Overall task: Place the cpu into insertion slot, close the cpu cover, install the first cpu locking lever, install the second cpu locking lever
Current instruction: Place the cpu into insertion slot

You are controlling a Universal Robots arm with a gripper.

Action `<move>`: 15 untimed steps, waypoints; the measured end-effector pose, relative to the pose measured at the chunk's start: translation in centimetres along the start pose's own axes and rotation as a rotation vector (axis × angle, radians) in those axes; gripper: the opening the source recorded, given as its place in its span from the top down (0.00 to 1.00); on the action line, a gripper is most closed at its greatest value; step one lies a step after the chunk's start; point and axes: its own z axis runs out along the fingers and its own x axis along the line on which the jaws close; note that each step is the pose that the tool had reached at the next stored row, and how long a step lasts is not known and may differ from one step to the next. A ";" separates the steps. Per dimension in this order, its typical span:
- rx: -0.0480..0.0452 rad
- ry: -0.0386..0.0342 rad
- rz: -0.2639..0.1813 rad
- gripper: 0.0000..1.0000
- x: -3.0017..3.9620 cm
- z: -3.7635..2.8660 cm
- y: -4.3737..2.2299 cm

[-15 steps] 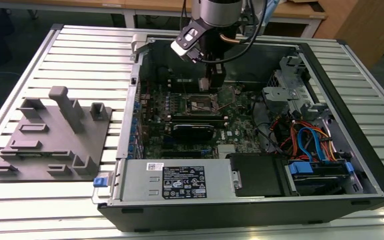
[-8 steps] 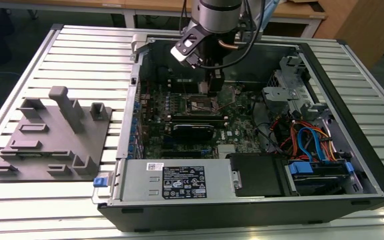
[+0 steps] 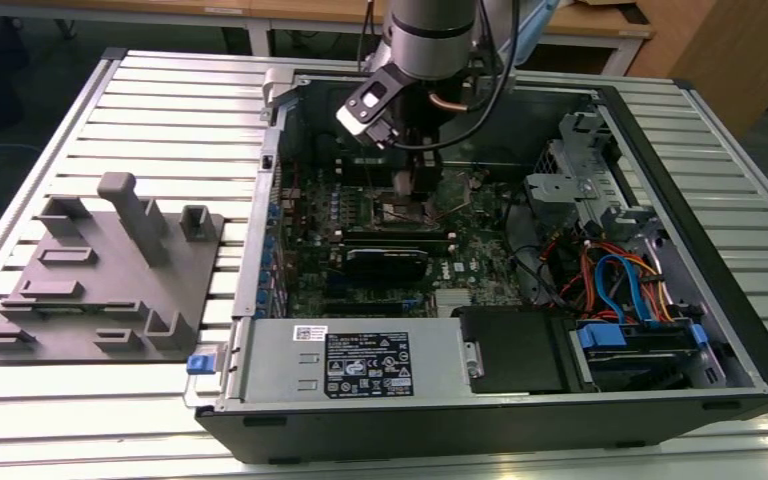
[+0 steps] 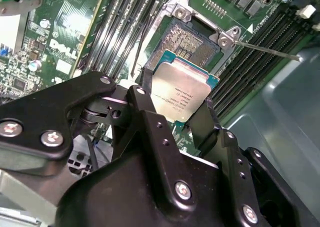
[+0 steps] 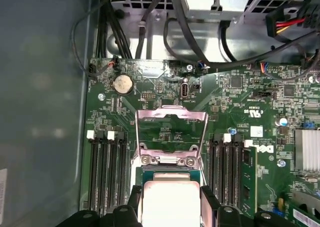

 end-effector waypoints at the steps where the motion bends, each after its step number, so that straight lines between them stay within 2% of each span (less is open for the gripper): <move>1: -0.0001 0.0000 0.000 0.46 0.00 0.16 -0.05; 15: -0.0002 -0.0004 0.006 0.46 -0.02 1.76 -0.48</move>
